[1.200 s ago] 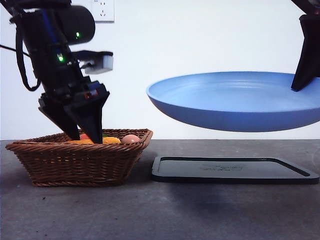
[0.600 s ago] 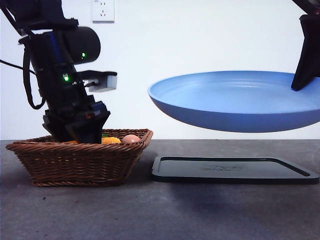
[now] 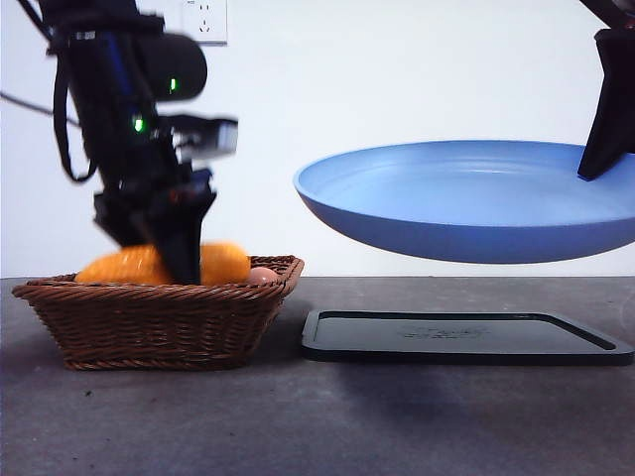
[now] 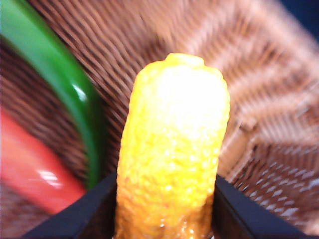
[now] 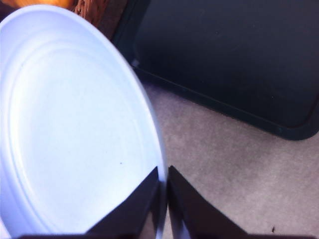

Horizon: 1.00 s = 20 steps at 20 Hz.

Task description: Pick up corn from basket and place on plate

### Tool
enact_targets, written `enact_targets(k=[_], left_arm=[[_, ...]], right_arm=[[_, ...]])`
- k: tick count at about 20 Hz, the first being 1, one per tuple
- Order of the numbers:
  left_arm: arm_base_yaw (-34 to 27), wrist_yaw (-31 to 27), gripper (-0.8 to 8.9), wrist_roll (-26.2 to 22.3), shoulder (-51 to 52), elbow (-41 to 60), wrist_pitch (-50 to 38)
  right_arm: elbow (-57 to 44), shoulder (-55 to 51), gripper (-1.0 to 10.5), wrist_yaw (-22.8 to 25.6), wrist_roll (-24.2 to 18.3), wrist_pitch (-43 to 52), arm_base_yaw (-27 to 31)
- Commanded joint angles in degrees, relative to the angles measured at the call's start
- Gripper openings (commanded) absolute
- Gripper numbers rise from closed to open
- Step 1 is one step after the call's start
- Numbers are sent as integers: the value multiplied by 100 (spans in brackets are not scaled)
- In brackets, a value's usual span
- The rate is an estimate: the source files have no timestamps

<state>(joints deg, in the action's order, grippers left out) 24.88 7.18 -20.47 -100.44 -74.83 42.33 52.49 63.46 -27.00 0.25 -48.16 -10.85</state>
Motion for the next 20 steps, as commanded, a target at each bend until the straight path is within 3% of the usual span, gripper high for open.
enact_targets(k=[1,5,7,9,15,20], left_arm=[[28,68,176,181,186,-487,192],[103,1217,176,772,424,-1043,483],[186,2149,176,828,457,-1108,461],[297,2542,176,931,457,-1104,463],[1016,2391,176,898,372,-1082,7],[1416,1904,176,787,-127,-1082,-188]], right_arm=[[87,55,4,-55,79,146,-15],[87,240,4,-46,496,540,-15],[87,540,4,-63,691,723,-17],[87,907,4,-72,743,859,-17],[87,1801,4,-896,1215,1648,-35],[87,1849,4,-960,1257,1703,-26]])
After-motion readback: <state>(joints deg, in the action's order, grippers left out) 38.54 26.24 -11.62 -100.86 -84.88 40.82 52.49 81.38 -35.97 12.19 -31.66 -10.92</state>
